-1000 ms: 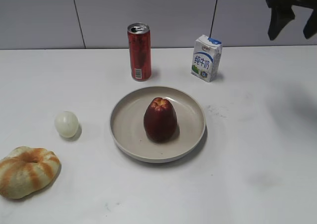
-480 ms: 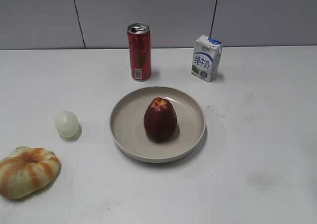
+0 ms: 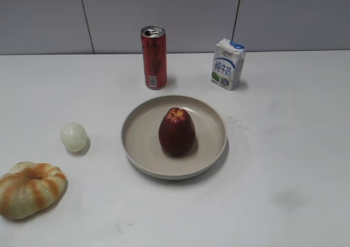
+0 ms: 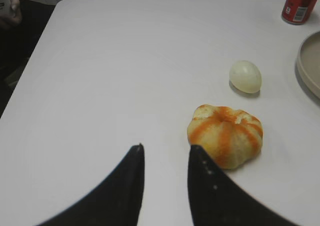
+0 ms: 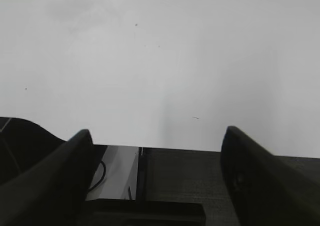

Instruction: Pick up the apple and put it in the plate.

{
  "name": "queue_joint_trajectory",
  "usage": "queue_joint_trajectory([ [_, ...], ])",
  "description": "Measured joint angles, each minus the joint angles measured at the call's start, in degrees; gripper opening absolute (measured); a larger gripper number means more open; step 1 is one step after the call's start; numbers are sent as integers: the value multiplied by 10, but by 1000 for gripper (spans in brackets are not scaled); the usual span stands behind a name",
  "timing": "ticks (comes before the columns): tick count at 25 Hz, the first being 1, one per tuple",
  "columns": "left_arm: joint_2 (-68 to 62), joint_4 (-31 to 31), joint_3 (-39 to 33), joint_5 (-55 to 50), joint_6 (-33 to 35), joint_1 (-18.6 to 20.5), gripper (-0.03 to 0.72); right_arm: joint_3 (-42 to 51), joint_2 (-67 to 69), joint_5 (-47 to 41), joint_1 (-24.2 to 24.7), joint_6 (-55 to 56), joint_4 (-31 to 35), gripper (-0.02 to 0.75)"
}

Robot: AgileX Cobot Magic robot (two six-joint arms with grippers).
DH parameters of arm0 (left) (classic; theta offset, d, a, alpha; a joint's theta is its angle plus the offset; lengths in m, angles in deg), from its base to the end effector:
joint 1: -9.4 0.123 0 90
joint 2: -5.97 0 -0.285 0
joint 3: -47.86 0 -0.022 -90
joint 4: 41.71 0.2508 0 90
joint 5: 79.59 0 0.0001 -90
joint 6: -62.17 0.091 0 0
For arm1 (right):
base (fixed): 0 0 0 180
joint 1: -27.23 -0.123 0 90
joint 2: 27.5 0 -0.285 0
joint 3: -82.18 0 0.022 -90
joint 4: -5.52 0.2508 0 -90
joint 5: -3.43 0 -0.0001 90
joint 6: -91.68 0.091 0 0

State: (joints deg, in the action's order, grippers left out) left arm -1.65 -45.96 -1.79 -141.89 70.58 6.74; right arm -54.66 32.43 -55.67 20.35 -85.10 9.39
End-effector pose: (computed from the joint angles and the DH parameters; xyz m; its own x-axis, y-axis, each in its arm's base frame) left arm -0.0047 -0.0058 0.2701 -0.4773 0.1341 -0.8685 0.1578 0.9853 0.0654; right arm 0.1326 0.0213 0.2478 -0.9535 -0.0237 -0.3005 -0.0509 0.9953 0.0828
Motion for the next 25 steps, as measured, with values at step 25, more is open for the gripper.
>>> queue_joint_trajectory([
  [25, 0, 0, 0, 0, 0, 0, 237, 52, -396, -7, 0, -1, 0, 591],
])
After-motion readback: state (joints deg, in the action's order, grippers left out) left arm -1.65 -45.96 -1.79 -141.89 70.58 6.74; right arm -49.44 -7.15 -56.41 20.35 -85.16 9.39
